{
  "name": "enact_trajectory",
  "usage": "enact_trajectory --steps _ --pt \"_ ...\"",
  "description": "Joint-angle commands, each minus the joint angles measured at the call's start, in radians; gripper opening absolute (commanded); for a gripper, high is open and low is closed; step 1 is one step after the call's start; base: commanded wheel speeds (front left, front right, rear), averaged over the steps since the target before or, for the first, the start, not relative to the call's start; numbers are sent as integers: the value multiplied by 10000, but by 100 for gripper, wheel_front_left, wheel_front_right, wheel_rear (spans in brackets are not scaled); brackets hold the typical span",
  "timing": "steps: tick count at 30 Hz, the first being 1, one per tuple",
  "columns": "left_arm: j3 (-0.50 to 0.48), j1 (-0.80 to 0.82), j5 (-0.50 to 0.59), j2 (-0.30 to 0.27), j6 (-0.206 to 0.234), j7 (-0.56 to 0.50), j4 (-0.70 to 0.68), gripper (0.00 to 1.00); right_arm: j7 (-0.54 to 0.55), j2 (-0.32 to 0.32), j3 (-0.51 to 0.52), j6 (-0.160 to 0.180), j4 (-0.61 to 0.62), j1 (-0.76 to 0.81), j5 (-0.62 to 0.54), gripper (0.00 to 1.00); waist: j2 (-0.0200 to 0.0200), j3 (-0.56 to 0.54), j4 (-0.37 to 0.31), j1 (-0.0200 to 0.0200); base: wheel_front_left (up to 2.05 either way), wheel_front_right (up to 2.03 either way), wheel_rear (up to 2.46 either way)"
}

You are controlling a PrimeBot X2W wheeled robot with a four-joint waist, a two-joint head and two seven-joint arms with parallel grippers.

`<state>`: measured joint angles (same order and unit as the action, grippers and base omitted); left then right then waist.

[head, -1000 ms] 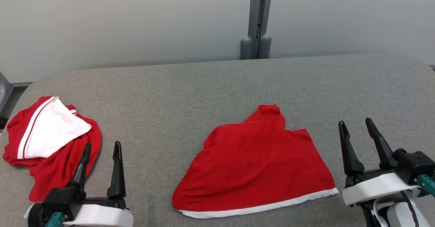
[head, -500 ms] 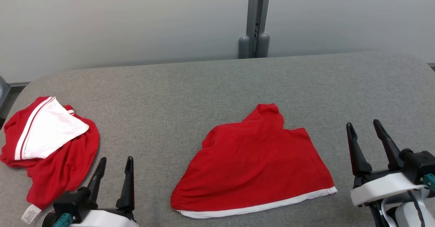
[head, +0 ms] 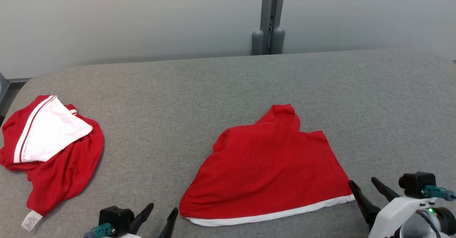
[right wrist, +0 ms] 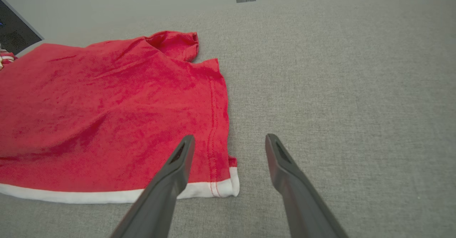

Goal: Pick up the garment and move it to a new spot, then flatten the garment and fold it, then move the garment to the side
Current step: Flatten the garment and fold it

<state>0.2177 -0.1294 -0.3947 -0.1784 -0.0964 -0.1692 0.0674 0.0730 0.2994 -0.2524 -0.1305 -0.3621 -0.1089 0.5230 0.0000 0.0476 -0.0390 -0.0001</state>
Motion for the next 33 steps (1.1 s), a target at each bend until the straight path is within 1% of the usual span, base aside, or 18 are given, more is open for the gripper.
enact_trajectory --steps 1,7,11,17,26,33 --pt "85 -65 -76 -111 -48 -195 -55 100 158 96 -126 -6 -80 56 252 100 0 55 25 1 0 0 0" --pt "468 -39 -327 -284 -157 -1040 -129 100 584 170 -634 -6 -642 -102 947 100 0 183 76 1 0 0 0" --pt "634 67 -387 -354 -185 -1268 -76 100 704 256 -845 -6 -820 -254 1142 100 0 263 105 1 0 0 0" --pt "1077 536 -455 -391 -262 -1220 352 100 537 353 -1179 -6 -1017 -518 1289 100 0 434 121 1 0 0 0" --pt "1644 1380 -672 -375 -342 -815 1529 100 268 462 -1677 -6 -1181 -909 1318 100 0 679 -7 1 0 0 0" --pt "2038 1890 -940 -408 -340 -496 2246 100 155 384 -2011 -6 -1385 -1072 1523 100 0 843 -71 1 0 0 0"
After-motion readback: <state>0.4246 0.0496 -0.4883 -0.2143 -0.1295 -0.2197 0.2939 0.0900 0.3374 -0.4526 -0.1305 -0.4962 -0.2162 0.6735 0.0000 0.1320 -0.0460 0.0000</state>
